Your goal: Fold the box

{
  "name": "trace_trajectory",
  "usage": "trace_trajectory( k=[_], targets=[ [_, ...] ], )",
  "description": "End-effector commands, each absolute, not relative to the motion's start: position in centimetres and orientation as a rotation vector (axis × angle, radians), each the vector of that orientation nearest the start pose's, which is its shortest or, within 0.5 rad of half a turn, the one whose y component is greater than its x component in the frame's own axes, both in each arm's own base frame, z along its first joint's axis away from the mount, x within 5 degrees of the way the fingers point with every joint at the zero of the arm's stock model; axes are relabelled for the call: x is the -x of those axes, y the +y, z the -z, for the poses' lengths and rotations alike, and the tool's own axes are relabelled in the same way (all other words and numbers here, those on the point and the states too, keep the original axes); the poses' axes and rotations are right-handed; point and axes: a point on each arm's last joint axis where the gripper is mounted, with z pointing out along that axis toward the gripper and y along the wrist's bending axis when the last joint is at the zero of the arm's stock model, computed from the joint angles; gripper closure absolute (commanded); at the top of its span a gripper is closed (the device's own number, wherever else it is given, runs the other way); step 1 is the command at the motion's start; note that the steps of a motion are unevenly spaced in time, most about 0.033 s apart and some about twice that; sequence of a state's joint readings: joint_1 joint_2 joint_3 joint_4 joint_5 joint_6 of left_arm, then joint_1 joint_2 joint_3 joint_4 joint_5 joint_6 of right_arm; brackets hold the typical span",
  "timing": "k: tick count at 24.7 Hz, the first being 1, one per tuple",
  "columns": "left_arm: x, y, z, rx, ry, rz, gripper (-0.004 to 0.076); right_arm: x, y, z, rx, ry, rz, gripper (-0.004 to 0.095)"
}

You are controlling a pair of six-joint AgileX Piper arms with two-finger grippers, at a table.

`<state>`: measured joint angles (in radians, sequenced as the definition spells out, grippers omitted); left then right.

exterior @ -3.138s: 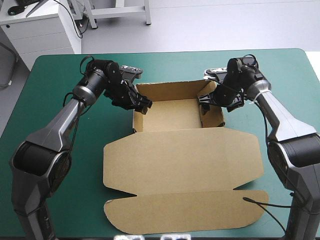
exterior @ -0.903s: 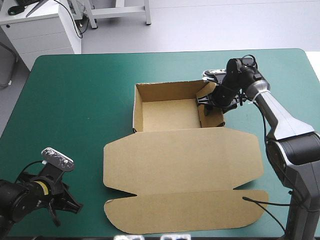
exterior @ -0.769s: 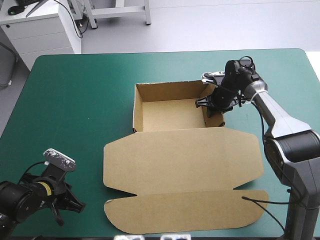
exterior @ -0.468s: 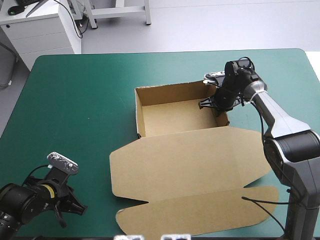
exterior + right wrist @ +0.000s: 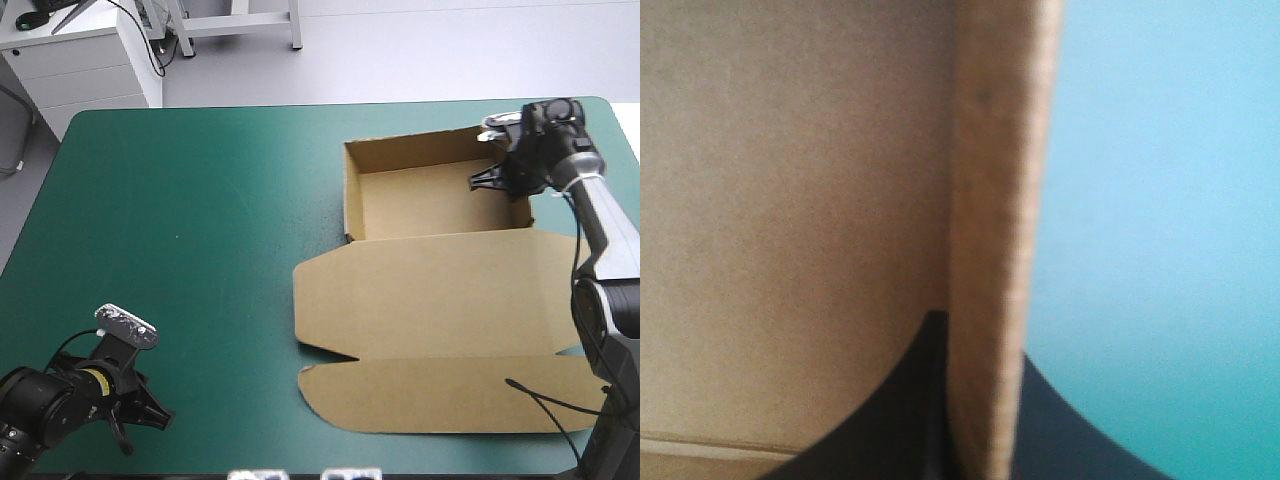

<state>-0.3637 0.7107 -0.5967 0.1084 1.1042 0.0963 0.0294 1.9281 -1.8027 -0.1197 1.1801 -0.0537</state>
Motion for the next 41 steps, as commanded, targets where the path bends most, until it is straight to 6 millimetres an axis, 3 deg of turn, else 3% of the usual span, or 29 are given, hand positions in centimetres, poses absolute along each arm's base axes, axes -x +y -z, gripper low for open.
trace_trajectory(
  k=[1, 7, 11, 15, 23, 25, 26, 27, 28, 30, 31, 34, 36, 37, 39, 41],
  targets=[
    [-10.2, -3.0, -27.9, -0.626, 2.550, -0.046, 0.0731, -40.4, -5.2, -34.2, 0.012, 2.656, 0.261, 0.0927],
    [-10.3, -3.0, -28.0, -0.624, 2.535, -0.043, 0.0731, -38.6, -14.1, -34.3, -0.293, 2.614, 0.224, 0.0927],
    [-10.3, -3.0, -28.0, -0.624, 2.534, -0.043, 0.0731, -37.2, -18.0, -34.1, -0.482, 2.564, 0.116, 0.0927],
    [-10.3, -3.0, -28.0, -0.624, 2.533, -0.043, 0.0731, -36.3, -20.0, -33.4, -0.578, 2.575, 0.070, 0.0927],
    [-10.5, -3.1, -28.1, -0.619, 2.503, -0.036, 0.0731, -36.2, -20.4, -32.6, -0.581, 2.617, 0.084, 0.0914],
    [-10.5, -3.1, -28.1, -0.618, 2.501, -0.036, 0.0731, -36.3, -20.1, -32.7, -0.485, 2.633, 0.052, 0.0795],
    [-10.5, -3.1, -28.1, -0.634, 2.497, -0.040, 0.0731, -36.4, -19.8, -32.8, -0.457, 2.630, 0.012, 0.0626],
    [-10.5, -3.1, -28.1, -0.634, 2.497, -0.040, 0.0731, -36.5, -19.7, -32.8, -0.437, 2.628, 0.000, 0.0538],
    [-10.5, -3.1, -28.1, -0.634, 2.497, -0.040, 0.0731, -36.5, -19.6, -32.8, -0.408, 2.635, -0.014, 0.0309],
    [-10.5, -3.1, -28.1, -0.634, 2.497, -0.040, 0.0731, -36.3, -19.6, -32.8, -0.421, 2.647, 0.000, -0.0009],
    [-10.5, -3.1, -28.1, -0.634, 2.497, -0.040, 0.0731, -36.2, -19.8, -32.8, -0.461, 2.648, 0.020, -0.0031],
    [-10.5, -3.1, -28.1, -0.631, 2.498, -0.040, 0.0731, -35.6, -19.6, -34.5, -0.471, 2.616, 0.054, 0.0025],
    [-10.5, -3.1, -28.1, -0.628, 2.499, -0.039, 0.0731, -34.8, -19.1, -37.1, -0.453, 2.569, 0.074, 0.0111],
    [-10.5, -3.1, -28.1, -0.624, 2.499, -0.038, 0.0731, -34.2, -18.8, -38.5, -0.446, 2.543, 0.085, 0.0205],
    [-10.5, -3.1, -28.1, -0.622, 2.500, -0.037, 0.0731, -33.0, -17.8, -41.3, -0.426, 2.475, 0.082, 0.0530],
    [-10.5, -3.1, -28.1, -0.622, 2.500, -0.037, 0.0731, -32.1, -16.8, -42.9, -0.397, 2.425, 0.051, 0.0790]
  ],
)
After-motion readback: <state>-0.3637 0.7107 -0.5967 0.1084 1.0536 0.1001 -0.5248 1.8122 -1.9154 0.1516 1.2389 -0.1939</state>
